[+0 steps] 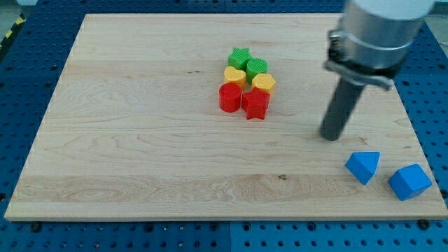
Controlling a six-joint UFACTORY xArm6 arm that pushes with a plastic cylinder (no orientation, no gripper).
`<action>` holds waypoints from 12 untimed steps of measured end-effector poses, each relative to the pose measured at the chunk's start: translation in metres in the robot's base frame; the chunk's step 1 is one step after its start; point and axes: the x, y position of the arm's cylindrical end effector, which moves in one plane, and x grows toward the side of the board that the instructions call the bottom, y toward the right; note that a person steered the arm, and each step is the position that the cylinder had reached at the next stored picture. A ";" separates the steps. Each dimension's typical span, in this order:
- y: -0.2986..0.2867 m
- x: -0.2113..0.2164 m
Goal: Move the cube below the red blocks
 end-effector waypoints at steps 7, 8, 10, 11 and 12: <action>0.087 0.114; 0.064 0.088; 0.039 0.053; 0.047 0.033; 0.039 0.030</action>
